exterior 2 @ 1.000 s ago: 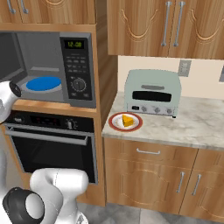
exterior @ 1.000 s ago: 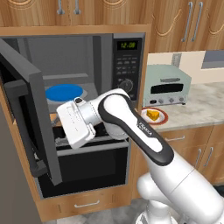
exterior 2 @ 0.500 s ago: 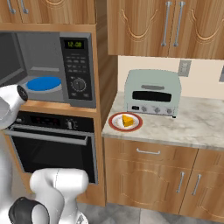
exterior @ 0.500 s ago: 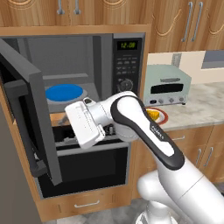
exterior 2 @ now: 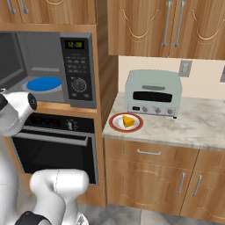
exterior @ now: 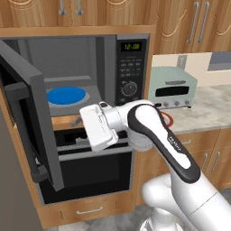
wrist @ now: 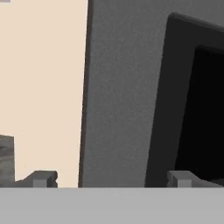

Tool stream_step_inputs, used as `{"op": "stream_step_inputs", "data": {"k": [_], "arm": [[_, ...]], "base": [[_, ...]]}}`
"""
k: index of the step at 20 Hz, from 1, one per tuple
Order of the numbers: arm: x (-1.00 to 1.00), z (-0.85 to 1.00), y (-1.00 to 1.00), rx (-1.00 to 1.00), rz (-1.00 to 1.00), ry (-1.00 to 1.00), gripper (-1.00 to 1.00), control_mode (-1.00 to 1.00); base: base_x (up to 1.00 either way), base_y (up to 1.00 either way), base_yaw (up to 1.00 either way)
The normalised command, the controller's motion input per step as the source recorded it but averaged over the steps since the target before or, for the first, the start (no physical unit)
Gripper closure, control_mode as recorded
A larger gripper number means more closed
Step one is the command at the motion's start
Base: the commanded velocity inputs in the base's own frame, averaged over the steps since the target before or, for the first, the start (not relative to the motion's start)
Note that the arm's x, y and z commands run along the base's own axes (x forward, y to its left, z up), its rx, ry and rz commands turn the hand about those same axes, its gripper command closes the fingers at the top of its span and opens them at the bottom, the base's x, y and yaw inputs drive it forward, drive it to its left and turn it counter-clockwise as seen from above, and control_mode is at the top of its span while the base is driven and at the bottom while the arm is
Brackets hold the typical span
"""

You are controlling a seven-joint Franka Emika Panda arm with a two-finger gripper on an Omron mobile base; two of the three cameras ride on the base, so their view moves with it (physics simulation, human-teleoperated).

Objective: Pick the cheese from the counter and place it in the microwave. Then turn on the microwave.

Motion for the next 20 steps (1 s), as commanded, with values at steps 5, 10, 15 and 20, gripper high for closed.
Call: {"op": "stream_step_inputs", "data": {"k": [5,10,15,20], "arm": [[0.0,0.16,-0.29,0.0,-0.27,0.09,-1.0,-1.0],[0.0,0.09,-0.34,0.0,-0.28,0.12,-1.0,-1.0],[0.08,0.06,-0.25,0.0,-0.16,0.12,-1.0,-1.0],[0.02,0.0,-0.16,0.0,-0.09,0.05,-1.0,-1.0]], "base": [[0.0,0.0,0.0],[0.0,0.0,0.0],[0.0,0.0,0.0],[0.0,0.0,0.0]]}}
